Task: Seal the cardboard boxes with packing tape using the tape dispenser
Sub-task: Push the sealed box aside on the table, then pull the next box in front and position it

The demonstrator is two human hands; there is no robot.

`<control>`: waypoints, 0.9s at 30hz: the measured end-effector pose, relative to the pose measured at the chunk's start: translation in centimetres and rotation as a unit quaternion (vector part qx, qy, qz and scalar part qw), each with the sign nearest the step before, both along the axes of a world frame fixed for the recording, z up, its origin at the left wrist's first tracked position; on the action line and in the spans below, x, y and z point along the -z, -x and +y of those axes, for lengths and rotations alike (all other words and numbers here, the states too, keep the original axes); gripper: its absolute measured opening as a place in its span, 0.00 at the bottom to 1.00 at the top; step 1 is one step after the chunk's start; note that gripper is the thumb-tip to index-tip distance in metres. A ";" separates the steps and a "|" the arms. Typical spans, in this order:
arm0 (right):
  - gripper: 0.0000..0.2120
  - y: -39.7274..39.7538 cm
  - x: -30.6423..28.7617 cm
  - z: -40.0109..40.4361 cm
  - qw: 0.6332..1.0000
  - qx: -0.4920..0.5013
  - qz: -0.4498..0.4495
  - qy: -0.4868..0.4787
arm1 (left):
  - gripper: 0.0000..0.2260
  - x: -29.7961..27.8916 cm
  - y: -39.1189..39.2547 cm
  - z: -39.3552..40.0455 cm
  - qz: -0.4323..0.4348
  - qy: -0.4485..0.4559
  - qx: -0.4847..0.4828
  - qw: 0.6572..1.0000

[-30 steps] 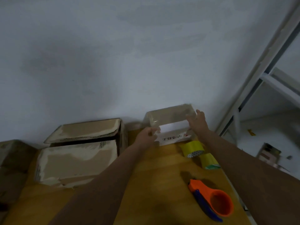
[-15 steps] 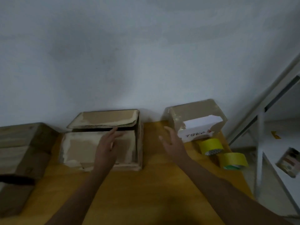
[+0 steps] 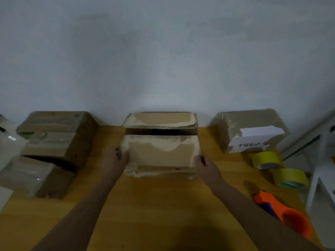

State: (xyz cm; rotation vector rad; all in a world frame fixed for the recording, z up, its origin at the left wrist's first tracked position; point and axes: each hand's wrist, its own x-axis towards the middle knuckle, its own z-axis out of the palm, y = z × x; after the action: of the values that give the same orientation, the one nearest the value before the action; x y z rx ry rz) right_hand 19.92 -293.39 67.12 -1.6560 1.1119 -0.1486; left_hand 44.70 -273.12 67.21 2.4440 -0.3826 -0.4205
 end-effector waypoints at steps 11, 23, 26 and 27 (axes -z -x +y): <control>0.06 11.8 0.9 6.2 0.976 0.129 0.067 0.161 | 0.16 1.9 9.1 2.4 -0.063 -0.001 0.120 0.991; 0.16 9.0 -2.7 1.1 0.935 0.091 -0.004 0.343 | 0.27 1.0 14.2 3.3 -0.271 0.016 0.280 0.921; 0.18 6.5 -3.7 0.7 0.894 -0.058 0.081 0.437 | 0.34 0.5 15.1 2.9 -0.248 -0.038 0.433 0.866; 0.20 5.8 -3.9 0.6 0.868 -0.117 0.147 0.460 | 0.37 0.6 15.1 2.8 -0.235 -0.070 0.466 0.850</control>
State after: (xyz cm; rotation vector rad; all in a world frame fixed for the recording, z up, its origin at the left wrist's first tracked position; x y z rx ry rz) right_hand 14.12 -292.80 71.03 -2.7317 1.1173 -0.3086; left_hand 29.60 -270.29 66.59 2.3136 -1.8325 -0.2183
